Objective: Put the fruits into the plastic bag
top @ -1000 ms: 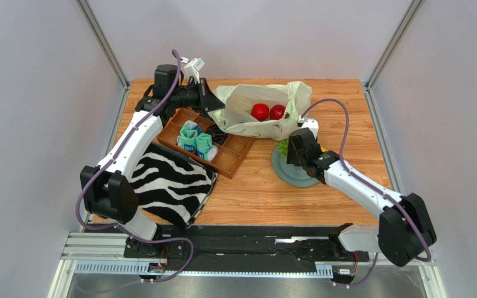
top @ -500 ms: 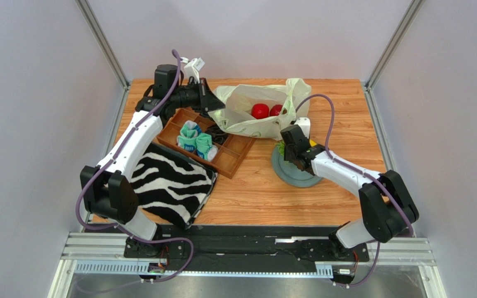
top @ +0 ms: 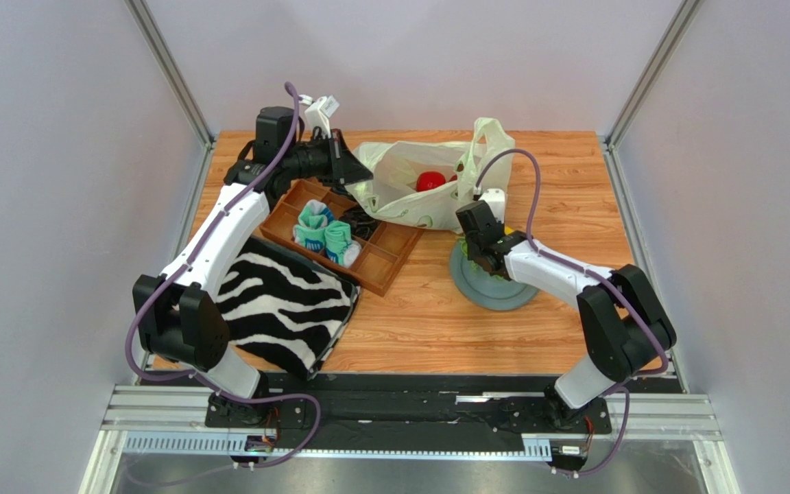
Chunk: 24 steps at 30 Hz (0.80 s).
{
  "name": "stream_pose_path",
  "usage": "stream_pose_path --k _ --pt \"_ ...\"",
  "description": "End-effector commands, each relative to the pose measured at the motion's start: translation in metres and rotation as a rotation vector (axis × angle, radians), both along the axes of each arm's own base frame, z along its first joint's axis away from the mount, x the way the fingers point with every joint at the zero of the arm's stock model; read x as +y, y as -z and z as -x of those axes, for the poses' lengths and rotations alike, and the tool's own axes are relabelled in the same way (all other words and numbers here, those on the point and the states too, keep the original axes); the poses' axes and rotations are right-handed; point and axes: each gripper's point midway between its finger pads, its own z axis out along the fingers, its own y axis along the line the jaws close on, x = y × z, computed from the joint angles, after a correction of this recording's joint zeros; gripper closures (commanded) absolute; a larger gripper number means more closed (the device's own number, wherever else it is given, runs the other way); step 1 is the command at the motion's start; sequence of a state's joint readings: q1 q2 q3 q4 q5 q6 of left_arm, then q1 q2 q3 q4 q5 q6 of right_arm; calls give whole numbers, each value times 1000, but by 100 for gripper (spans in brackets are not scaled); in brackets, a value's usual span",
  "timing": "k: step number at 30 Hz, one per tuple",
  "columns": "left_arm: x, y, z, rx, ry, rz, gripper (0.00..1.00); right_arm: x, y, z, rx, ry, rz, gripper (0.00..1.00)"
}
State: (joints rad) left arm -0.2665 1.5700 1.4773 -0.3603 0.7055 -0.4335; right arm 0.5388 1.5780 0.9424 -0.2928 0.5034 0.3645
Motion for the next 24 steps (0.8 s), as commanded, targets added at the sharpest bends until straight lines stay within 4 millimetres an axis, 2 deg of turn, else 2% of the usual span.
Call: stream_pose_path --k 1,12,24 --pt "0 -8 -1 -29 7 18 100 -3 -11 -12 -50 32 10 67" --pt "0 -7 -2 -26 6 19 100 -13 -7 -4 -38 54 68 69" --pt "0 -5 -2 -20 6 17 100 -13 4 -2 -11 53 139 72"
